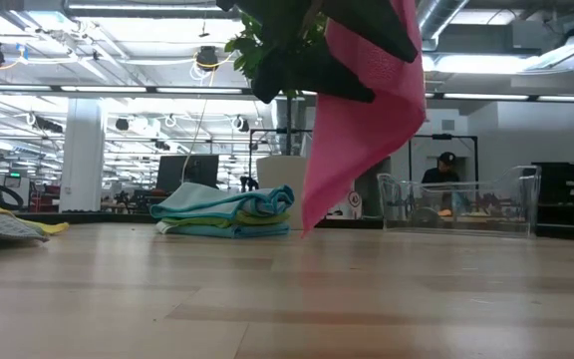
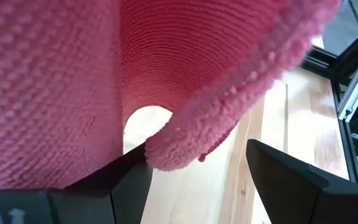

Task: Fold microfiber towels
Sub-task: Fold the pink microfiber towel

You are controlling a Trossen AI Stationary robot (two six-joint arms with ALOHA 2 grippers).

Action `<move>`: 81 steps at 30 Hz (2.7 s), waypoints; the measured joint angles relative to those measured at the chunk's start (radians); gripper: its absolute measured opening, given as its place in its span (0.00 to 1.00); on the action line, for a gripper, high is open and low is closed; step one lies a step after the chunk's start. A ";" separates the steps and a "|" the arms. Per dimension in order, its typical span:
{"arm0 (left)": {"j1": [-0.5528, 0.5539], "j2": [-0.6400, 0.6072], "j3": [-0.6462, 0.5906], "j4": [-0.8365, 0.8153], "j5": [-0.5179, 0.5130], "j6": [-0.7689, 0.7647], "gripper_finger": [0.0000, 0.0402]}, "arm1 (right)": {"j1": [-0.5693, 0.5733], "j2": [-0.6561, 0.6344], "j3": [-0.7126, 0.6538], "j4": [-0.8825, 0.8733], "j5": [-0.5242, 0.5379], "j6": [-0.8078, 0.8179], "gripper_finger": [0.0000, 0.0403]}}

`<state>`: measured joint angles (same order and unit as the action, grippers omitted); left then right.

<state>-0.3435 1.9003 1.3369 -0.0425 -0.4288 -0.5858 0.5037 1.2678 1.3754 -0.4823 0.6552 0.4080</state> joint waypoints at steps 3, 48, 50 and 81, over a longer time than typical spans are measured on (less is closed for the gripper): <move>0.000 0.000 0.000 0.000 0.009 -0.004 0.62 | 0.000 0.000 0.000 -0.015 0.000 0.001 0.04; -0.007 -0.131 0.094 -0.361 0.233 -0.170 0.00 | 0.007 0.002 0.000 -0.301 0.001 0.187 0.04; -0.011 -0.168 0.130 -0.464 0.230 -0.173 0.00 | 0.025 0.002 0.000 -0.332 -0.002 0.227 0.04; -0.303 -0.311 0.348 -0.797 0.344 -0.614 0.00 | 0.462 0.167 0.025 -0.316 -0.161 0.987 0.04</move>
<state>-0.6470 1.5890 1.6852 -0.8399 -0.0845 -1.2001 0.9653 1.4353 1.4006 -0.7978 0.4941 1.3953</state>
